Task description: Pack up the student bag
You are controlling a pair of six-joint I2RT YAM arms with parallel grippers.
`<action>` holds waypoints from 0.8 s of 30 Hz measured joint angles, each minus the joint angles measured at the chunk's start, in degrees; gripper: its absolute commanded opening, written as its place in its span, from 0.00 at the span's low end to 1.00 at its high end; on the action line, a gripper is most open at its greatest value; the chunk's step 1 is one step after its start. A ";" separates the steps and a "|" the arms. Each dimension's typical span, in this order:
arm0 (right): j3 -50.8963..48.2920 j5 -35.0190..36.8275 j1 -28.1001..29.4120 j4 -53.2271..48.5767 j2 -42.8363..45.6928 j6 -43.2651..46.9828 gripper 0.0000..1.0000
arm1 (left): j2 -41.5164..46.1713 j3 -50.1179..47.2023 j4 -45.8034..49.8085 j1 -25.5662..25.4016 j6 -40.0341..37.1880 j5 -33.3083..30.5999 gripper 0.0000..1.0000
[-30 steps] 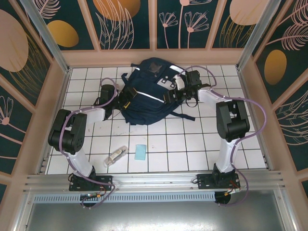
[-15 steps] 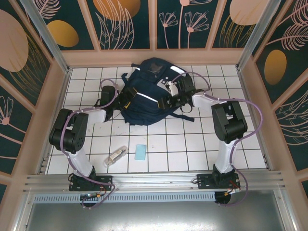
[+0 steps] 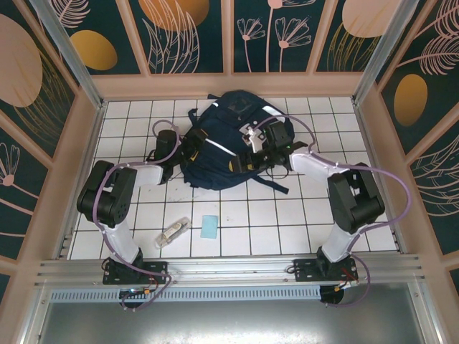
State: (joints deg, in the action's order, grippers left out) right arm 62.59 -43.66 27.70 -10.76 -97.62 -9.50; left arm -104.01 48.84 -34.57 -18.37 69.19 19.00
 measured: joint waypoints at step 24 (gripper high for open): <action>2.40 16.39 -1.68 -5.97 -2.58 9.60 0.74 | 0.00 -0.15 -0.83 -1.05 1.64 0.00 0.89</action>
State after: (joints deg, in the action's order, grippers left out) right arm 64.99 -27.27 26.02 -16.73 -100.20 0.10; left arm -104.01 48.69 -35.40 -19.42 70.83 19.00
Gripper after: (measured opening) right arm 0.748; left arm 0.888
